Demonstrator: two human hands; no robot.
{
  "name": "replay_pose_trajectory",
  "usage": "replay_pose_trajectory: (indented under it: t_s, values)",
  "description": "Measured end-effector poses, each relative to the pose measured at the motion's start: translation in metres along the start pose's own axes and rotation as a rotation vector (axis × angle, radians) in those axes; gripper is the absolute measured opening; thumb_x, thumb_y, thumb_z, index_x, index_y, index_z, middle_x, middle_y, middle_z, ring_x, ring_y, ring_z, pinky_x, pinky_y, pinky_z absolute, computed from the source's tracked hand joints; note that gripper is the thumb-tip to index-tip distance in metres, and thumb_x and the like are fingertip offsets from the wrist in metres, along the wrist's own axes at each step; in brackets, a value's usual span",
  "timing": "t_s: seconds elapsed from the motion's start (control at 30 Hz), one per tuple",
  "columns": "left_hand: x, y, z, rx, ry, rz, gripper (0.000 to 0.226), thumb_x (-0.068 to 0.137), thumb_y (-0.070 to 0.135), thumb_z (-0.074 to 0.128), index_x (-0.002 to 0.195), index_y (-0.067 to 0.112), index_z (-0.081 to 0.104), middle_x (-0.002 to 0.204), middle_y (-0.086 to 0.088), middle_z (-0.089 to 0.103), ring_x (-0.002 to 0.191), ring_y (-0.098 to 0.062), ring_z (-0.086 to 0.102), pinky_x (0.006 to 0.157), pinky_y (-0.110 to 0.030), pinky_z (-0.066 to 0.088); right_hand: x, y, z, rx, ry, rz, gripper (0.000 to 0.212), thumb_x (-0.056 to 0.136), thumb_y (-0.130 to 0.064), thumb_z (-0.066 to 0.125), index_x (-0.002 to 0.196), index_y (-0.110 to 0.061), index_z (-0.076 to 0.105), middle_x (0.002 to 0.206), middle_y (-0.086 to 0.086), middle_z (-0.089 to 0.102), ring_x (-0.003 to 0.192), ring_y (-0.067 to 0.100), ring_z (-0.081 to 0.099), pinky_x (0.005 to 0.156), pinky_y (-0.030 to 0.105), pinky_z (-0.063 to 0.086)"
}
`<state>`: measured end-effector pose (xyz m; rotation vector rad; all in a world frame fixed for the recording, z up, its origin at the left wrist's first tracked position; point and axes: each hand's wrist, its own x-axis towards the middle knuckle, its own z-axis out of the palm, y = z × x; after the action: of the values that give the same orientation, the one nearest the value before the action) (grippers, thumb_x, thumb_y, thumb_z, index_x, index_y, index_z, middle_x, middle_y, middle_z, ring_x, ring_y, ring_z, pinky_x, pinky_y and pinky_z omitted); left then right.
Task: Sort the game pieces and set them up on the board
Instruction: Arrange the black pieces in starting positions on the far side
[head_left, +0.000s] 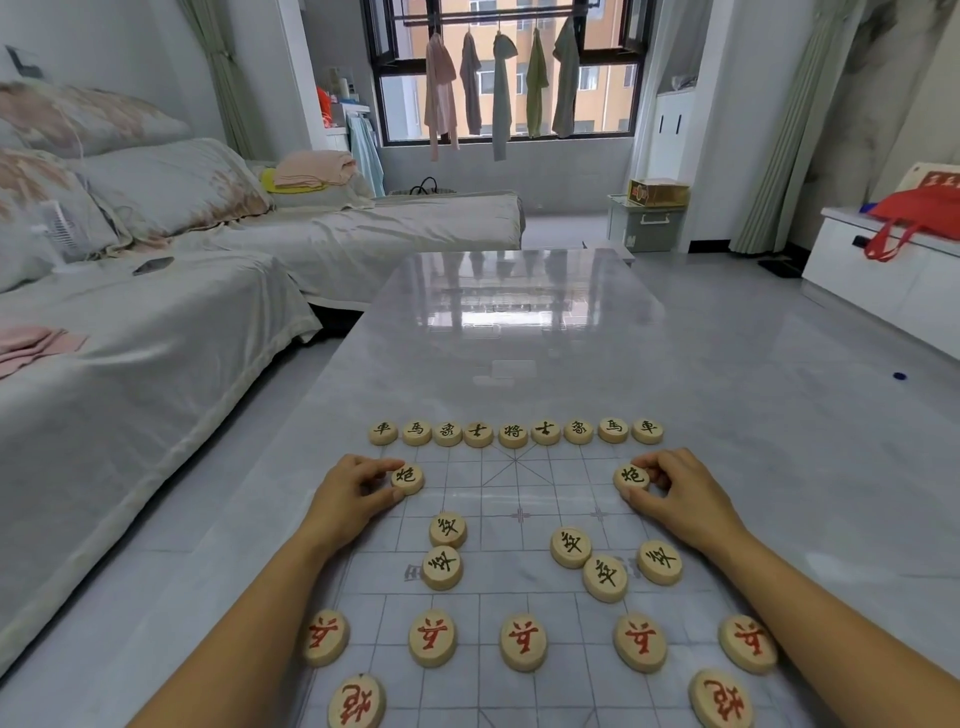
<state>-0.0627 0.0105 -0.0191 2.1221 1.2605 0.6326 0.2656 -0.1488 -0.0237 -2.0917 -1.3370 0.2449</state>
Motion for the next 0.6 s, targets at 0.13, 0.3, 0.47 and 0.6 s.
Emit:
replay_pose_trajectory:
  t_s: [0.13,0.3,0.47,0.6]
  values:
    - [0.0010,-0.0020,0.0005,-0.006,0.006,-0.005,0.037,0.084,0.021,0.065,0.121,0.022,0.059,0.104,-0.001,0.048,0.093,-0.013,0.048,0.081,-0.021,0.035,-0.0002,-0.0002,0.0008,0.007,0.005,0.002,0.031,0.078,-0.033,0.068,0.105,-0.020,0.060,0.101,-0.002,0.053,0.091,0.014,0.051,0.074,0.025,0.039]
    - [0.0007,-0.0014,0.0007,-0.004,0.011,-0.005,0.037,0.084,0.022,0.065,0.120,0.023,0.059,0.105,-0.001,0.049,0.092,-0.012,0.047,0.077,-0.019,0.035,-0.0012,-0.0013,0.0003,0.006,-0.001,-0.001,0.031,0.079,-0.034,0.068,0.106,-0.021,0.059,0.101,-0.003,0.052,0.090,0.012,0.051,0.073,0.023,0.038]
    - [0.0005,-0.0001,-0.0002,-0.009,0.003,-0.017,0.040,0.083,0.023,0.066,0.122,0.023,0.058,0.108,-0.002,0.049,0.093,-0.013,0.047,0.079,-0.021,0.035,-0.0008,-0.0011,-0.0006,0.010,-0.001,0.000,0.035,0.079,-0.035,0.068,0.109,-0.020,0.059,0.102,-0.002,0.052,0.090,0.011,0.050,0.074,0.023,0.038]
    - [-0.0004,-0.0002,0.0002,-0.052,0.028,-0.035,0.047,0.079,0.019,0.071,0.124,0.019,0.056,0.109,-0.005,0.050,0.096,-0.015,0.048,0.082,-0.023,0.036,-0.0010,-0.0025,-0.0005,-0.001,-0.005,0.003,0.035,0.079,-0.035,0.068,0.109,-0.020,0.059,0.101,-0.002,0.051,0.090,0.012,0.050,0.074,0.023,0.038]
